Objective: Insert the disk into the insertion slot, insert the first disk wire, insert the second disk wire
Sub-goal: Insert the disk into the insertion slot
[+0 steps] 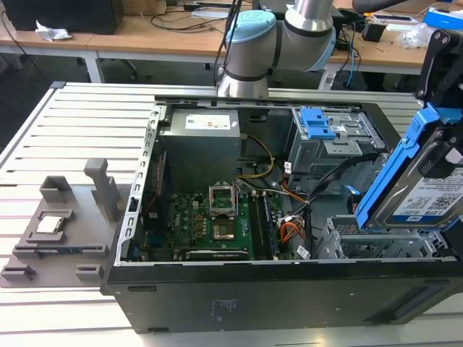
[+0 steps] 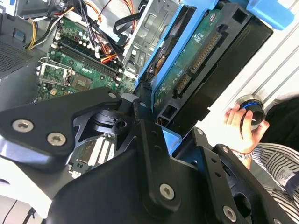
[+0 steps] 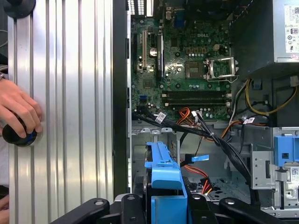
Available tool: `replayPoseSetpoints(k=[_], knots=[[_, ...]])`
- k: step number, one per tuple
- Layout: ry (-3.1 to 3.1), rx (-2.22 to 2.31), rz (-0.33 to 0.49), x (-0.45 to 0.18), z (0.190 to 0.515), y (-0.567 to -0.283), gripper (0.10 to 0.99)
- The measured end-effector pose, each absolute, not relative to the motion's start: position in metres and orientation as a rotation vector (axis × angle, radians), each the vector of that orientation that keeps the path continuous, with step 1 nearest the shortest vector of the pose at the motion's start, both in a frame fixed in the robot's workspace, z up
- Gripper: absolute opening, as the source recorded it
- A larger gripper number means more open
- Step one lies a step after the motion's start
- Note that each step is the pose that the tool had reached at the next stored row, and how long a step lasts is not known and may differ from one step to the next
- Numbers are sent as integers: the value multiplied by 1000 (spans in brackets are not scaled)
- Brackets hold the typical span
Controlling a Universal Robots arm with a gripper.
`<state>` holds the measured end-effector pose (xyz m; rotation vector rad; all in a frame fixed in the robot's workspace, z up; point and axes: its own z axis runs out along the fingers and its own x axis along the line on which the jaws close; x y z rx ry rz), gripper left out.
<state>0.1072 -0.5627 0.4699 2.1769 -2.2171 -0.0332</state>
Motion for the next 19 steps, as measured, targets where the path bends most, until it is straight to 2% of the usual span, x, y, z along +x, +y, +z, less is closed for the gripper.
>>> replayPoseSetpoints(k=[19], knots=[[-2217, 2176, -32, 107, 452, -563, 365]])
